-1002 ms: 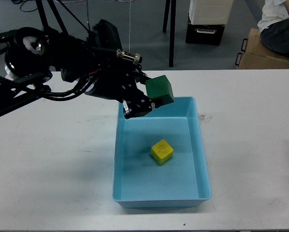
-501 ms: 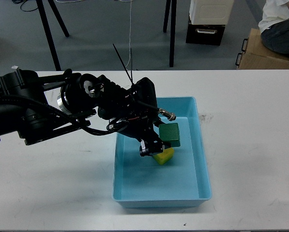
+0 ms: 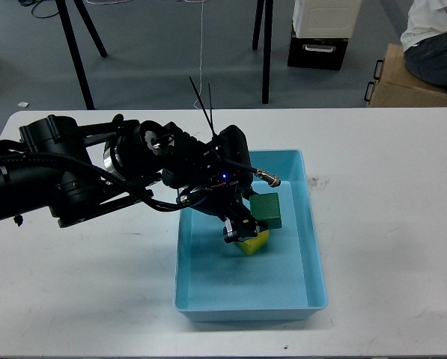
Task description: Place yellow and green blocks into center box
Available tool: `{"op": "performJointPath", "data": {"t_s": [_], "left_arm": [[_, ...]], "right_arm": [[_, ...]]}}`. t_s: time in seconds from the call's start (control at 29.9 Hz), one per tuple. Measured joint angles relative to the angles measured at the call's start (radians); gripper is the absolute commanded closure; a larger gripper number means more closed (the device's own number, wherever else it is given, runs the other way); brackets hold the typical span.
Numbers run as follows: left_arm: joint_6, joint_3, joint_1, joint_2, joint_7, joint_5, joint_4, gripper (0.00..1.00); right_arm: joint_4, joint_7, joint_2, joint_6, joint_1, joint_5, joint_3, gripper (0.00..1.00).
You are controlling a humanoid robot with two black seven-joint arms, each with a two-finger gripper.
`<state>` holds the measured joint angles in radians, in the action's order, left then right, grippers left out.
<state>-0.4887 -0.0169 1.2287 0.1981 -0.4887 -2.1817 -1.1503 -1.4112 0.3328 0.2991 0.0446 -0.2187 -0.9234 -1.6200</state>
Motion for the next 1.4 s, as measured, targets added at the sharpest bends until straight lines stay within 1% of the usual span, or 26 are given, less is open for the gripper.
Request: {"op": "performJointPath", "data": {"t_s": [0.13, 0.17, 0.3, 0.47, 0.57, 0.67, 0.77, 0.9, 1.0, 1.1, 1.2, 1.27, 1.37, 1.4], "left_arm": [[0.0, -0.002, -0.021, -0.011, 0.0, 0.0, 0.01, 0.34], [0.0, -0.002, -0.025, -0.015, 0.0, 0.0, 0.01, 0.28], [0.0, -0.009, -0.032, -0.02, 0.0, 0.0, 0.012, 0.14], [0.0, -0.017, -0.032, -0.027, 0.0, 0.0, 0.026, 0.04], [0.0, -0.018, -0.032, -0.034, 0.0, 0.0, 0.036, 0.01], [0.0, -0.03, -0.029, -0.019, 0.0, 0.0, 0.036, 0.01], [0.0, -0.074, -0.027, 0.024, 0.0, 0.005, 0.023, 0.01], [0.0, -0.206, -0.039, 0.083, 0.0, 0.154, -0.005, 0.01], [0.0, -0.354, -0.085, 0.105, 0.0, 0.334, -0.009, 0.01], [0.0, -0.572, -0.189, 0.119, 0.0, 0.475, -0.01, 0.01], [0.0, -0.805, -0.325, 0.109, 0.0, 0.572, -0.01, 0.01], [0.0, -0.908, -0.395, 0.091, 0.0, 0.631, -0.013, 0.01], [0.0, -0.99, -0.48, 0.079, 0.003, 0.763, -0.036, 0.01], [0.01, -1.001, -0.508, 0.079, 0.026, 0.826, -0.055, 0.01]], "right_arm": [[0.0, 0.0, 0.0, 0.0, 0.001, 0.0, 0.0, 0.02], [0.0, 0.0, 0.0, 0.0, 0.001, 0.0, 0.0, 0.02], [0.0, 0.0, 0.0, 0.0, 0.001, 0.0, 0.0, 0.02], [0.0, 0.0, 0.0, 0.0, 0.0, 0.0, 0.0, 0.02], [0.0, 0.0, 0.0, 0.0, 0.0, 0.0, 0.0, 0.02], [-0.001, 0.0, 0.0, -0.001, 0.0, 0.0, 0.0, 0.02], [-0.009, 0.0, 0.0, -0.006, 0.001, 0.0, 0.009, 0.02], [-0.024, 0.0, 0.005, -0.011, 0.017, 0.0, 0.028, 0.02], [-0.031, 0.0, 0.007, -0.012, 0.053, -0.001, 0.046, 0.02], [-0.034, 0.0, 0.004, -0.012, 0.104, -0.001, 0.068, 0.02], [-0.034, 0.003, 0.004, -0.014, 0.164, -0.001, 0.094, 0.02], [-0.034, 0.004, 0.004, -0.018, 0.209, -0.002, 0.115, 0.01], [-0.033, 0.004, -0.001, -0.019, 0.28, 0.0, 0.137, 0.01], [-0.032, 0.001, -0.005, -0.019, 0.305, 0.001, 0.145, 0.01]]}}
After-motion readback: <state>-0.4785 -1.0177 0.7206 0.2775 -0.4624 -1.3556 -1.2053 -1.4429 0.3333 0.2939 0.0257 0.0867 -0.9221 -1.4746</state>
